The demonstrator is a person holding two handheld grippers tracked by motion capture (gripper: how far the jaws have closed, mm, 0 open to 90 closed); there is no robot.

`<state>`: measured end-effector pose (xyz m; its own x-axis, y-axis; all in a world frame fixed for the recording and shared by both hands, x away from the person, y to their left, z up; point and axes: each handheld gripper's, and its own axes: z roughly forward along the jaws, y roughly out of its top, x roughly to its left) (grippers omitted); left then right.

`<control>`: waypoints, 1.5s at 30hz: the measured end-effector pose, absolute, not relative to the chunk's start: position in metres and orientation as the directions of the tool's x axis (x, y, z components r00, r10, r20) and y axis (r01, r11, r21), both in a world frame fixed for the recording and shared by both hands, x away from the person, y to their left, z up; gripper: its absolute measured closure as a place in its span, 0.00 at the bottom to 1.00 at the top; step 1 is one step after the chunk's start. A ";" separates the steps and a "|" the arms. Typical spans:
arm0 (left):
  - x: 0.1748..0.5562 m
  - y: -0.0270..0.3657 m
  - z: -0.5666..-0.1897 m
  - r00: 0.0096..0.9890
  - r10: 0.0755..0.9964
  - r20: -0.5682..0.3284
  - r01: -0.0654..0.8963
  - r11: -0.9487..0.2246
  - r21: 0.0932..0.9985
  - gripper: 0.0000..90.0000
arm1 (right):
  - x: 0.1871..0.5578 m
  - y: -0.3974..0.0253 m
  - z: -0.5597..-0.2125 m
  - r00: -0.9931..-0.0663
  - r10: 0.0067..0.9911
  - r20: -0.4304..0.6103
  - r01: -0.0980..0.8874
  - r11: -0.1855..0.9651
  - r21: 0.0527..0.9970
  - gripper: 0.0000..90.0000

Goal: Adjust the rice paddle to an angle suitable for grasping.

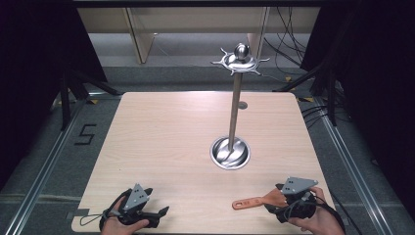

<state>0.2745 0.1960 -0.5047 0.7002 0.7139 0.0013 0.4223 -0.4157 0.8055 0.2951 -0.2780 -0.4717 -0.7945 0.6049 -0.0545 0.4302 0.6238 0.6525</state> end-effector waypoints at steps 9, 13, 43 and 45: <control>0.273 0.196 -0.504 0.699 0.715 -0.003 0.430 -0.417 0.800 0.18 | 0.313 -0.252 -0.473 -0.836 0.545 -0.063 0.411 0.698 0.586 0.22; 0.275 0.198 -0.503 0.708 0.706 0.024 0.413 -0.442 0.796 0.18 | 0.318 -0.241 -0.472 -0.840 0.539 -0.059 0.414 0.707 0.573 0.23; 0.272 0.196 -0.504 0.697 0.717 -0.018 0.447 -0.414 0.793 0.18 | 0.331 -0.209 -0.484 -0.940 0.340 0.016 0.321 0.870 0.375 0.57; 0.275 0.197 -0.503 0.705 0.709 0.013 0.416 -0.428 0.802 0.18 | 0.332 -0.209 -0.484 -0.933 0.358 0.031 0.343 0.863 0.370 0.58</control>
<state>0.2746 0.1972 -0.5029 0.7051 0.7090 0.0126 0.4159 -0.4279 0.8024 0.3321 -0.2090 -0.4836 -0.9333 0.3578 0.0312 0.3434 0.8634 0.3695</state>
